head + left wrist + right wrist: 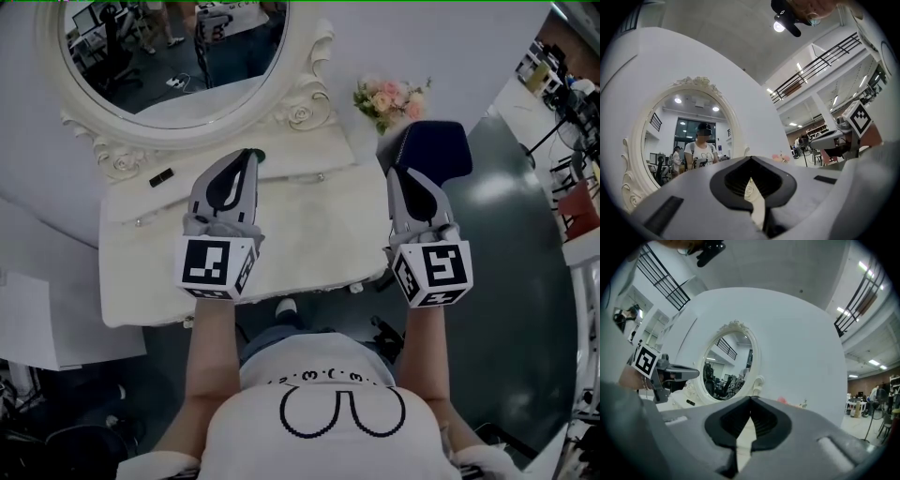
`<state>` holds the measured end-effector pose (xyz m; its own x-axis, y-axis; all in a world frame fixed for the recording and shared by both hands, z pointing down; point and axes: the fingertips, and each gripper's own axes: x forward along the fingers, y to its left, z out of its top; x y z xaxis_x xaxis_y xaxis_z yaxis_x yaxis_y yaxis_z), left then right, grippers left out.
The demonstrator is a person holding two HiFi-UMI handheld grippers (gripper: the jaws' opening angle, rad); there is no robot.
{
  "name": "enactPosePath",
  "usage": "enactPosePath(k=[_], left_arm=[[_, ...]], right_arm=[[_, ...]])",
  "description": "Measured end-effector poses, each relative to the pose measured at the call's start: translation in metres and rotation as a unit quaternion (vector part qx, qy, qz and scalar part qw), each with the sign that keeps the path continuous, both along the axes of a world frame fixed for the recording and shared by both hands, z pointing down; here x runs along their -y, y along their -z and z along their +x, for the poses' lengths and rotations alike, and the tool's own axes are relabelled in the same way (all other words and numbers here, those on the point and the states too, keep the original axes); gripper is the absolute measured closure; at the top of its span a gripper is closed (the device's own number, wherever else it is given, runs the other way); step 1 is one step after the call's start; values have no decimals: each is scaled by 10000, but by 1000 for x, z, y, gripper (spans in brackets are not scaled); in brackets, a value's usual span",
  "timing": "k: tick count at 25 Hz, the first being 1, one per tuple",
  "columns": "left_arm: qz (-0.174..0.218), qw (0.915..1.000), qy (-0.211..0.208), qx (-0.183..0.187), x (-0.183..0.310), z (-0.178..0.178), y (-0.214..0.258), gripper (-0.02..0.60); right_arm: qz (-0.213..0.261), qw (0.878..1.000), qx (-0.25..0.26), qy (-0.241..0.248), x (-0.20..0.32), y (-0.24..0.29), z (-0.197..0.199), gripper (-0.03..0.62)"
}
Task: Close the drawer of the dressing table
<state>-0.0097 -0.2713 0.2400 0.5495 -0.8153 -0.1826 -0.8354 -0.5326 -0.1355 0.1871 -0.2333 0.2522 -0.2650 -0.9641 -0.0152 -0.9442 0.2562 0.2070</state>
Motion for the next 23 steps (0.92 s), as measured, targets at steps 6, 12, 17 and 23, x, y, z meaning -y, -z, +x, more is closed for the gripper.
enactPosePath(k=[6,12,17,23], left_arm=[[-32,10000,5,-22,4,1,-2,583],[-19,10000,17,-29,6,3,-1,583],[-24,10000,9,-12,11,6,-3,583],[1,10000,17,-54,17,6,0,583]], right_arm=[[82,9999,-53,40,2,5,-1,594],[62,10000,-66,39,3,4,1,594],[42,10000,-53,36,8,1,3,594],[40,9999,-22,91,12,2,2,594]])
